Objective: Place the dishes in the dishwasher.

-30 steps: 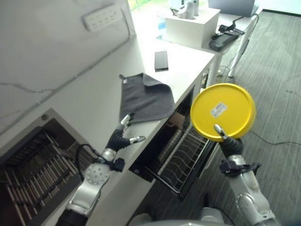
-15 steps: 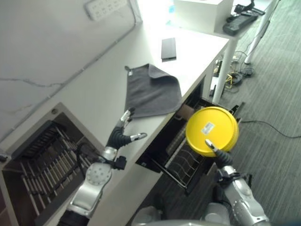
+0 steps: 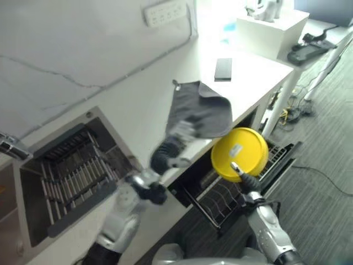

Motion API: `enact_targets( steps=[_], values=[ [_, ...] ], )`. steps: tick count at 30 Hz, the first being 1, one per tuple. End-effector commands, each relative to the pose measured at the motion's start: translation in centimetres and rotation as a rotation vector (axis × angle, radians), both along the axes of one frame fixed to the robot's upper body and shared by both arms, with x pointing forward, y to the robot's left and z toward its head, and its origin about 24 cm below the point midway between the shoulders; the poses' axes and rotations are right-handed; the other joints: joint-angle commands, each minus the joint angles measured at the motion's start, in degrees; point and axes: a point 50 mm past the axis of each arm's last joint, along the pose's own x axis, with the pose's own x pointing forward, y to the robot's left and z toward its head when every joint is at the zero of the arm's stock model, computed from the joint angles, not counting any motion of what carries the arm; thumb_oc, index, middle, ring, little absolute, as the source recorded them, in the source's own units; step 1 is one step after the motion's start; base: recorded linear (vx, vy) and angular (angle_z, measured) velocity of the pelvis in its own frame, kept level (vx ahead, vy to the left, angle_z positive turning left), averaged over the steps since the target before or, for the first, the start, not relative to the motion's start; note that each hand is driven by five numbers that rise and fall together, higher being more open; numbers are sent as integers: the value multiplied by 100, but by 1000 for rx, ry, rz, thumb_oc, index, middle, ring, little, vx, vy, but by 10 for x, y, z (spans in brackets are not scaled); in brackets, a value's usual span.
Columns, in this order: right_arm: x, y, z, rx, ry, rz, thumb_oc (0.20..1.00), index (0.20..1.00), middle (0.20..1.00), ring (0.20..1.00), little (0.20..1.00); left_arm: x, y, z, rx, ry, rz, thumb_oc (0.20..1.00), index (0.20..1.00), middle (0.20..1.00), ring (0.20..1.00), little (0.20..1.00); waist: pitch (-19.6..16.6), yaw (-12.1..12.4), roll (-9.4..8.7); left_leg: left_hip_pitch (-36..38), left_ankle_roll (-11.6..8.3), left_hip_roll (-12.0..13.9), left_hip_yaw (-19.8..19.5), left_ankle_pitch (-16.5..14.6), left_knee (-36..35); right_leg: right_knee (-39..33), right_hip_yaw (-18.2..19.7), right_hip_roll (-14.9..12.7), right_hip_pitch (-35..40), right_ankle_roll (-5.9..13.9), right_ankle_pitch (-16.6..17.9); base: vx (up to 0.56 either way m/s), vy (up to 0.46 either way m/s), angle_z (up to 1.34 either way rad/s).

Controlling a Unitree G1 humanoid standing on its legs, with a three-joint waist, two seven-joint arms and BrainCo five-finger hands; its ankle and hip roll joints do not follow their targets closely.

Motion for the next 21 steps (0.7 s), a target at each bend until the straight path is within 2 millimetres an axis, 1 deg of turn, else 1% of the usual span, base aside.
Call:
enact_targets(
  steps=[1,2,3,4,5,6,8,9,10,12,13,15,16,17,18,19,21],
  values=[
    [31,12,42,51,-232,40,200,200,200,200,200,-14,-21,-21,-72,249,-253,1000,1000,1000,1000,1000,23,-90,33,59,121,142,296,-117,381,692,-41,84,62,-279,-405,44,-75,-13],
    [34,10,42,49,-232,39,200,200,200,200,200,-19,-26,-28,-73,298,-296,1000,1000,1000,1000,1000,28,-103,35,57,115,161,323,-111,374,697,-33,94,47,-285,-413,-3,-38,-17],
    [39,6,43,45,-233,38,200,200,200,200,200,-29,-36,-44,-75,422,-354,1000,1000,1000,1000,1000,53,-136,45,45,102,201,385,-90,363,711,-13,114,7,-304,-423,-18,-23,-18],
    [41,4,44,44,-236,38,200,200,200,200,200,-32,-37,-51,-71,462,-358,1000,1000,1000,1000,1000,71,-145,51,34,98,217,413,-86,367,723,0,120,-15,-314,-427,-27,-23,-17],
    [45,1,47,41,-245,38,200,200,200,200,200,-36,-39,-68,-46,546,-369,1000,1000,1000,1000,1000,98,-166,50,11,95,246,463,-81,376,738,21,135,-53,-340,-436,-18,-10,-10],
    [45,0,47,39,-248,39,200,200,200,200,200,-38,-39,-72,-38,570,-367,1000,1000,1000,1000,1000,103,-168,53,5,94,251,474,-80,377,740,24,137,-60,-344,-438,-11,-5,-6],
    [48,-4,50,31,-258,39,200,200,200,200,200,-41,-37,-89,28,622,-363,1000,1000,1000,1000,1000,121,-178,57,-11,94,268,503,-72,374,749,36,143,-87,-359,-441,2,1,-6],
    [51,-9,53,29,-261,30,200,200,200,200,200,-47,-32,-105,90,681,-372,1000,1000,1000,1000,1000,133,-170,61,-41,90,279,500,-63,376,753,39,143,-107,-366,-450,6,1,-7],
    [53,-11,54,28,-262,25,200,200,200,200,200,-48,-29,-114,137,701,-351,1000,1000,1000,1000,1000,141,-162,69,-56,89,281,492,-55,369,761,37,140,-122,-366,-456,0,0,0],
    [56,-16,57,33,-265,7,200,200,200,200,200,-52,-17,-137,243,774,-287,1000,1000,1000,1000,1000,166,-127,91,-98,92,277,439,-26,345,787,21,133,-158,-367,-469,5,5,2],
    [56,-17,58,34,-269,-1,200,200,200,200,200,-53,-8,-151,321,786,-225,1000,1000,1000,1000,1000,194,-107,97,-118,93,271,403,-8,332,804,7,123,-171,-369,-476,12,7,5],
    [58,-19,61,33,-277,-11,200,200,200,200,200,-56,10,-170,441,807,-134,1000,1000,1000,1000,1000,237,-59,108,-157,94,257,320,12,316,840,-5,110,-188,-363,-512,5,4,7],
    [58,-20,62,31,-285,-14,200,200,200,200,200,-56,19,-179,489,813,-73,1000,1000,1000,1000,1000,244,-29,114,-210,92,254,267,45,297,837,-7,117,-226,-365,-498,-5,1,10],
    [58,-20,62,31,-285,-14,200,200,200,200,200,-56,19,-179,489,813,-73,1000,1000,1000,1000,1000,244,-29,114,-210,92,254,267,45,297,837,-7,117,-226,-365,-498,-36,-20,13],
    [60,-20,67,33,-306,-21,200,200,200,200,200,-57,41,-197,597,826,46,1000,1000,1000,1000,1000,310,50,111,-296,103,234,111,94,241,858,-7,118,-285,-366,-512,-45,-33,16],
    [60,-19,70,34,-318,-18,200,200,200,200,200,-60,55,-208,680,816,108,1000,1000,1000,1000,1000,356,105,102,-343,101,222,-3,139,188,876,5,124,-326,-362,-516,-55,-45,10],
    [61,-18,72,35,-330,-16,200,200,200,200,200,-66,70,-220,732,831,194,1000,1000,1000,1000,1000,390,165,89,-412,96,213,-115,192,138,879,8,133,-371,-366,-517,-27,-30,21]
  ],
)
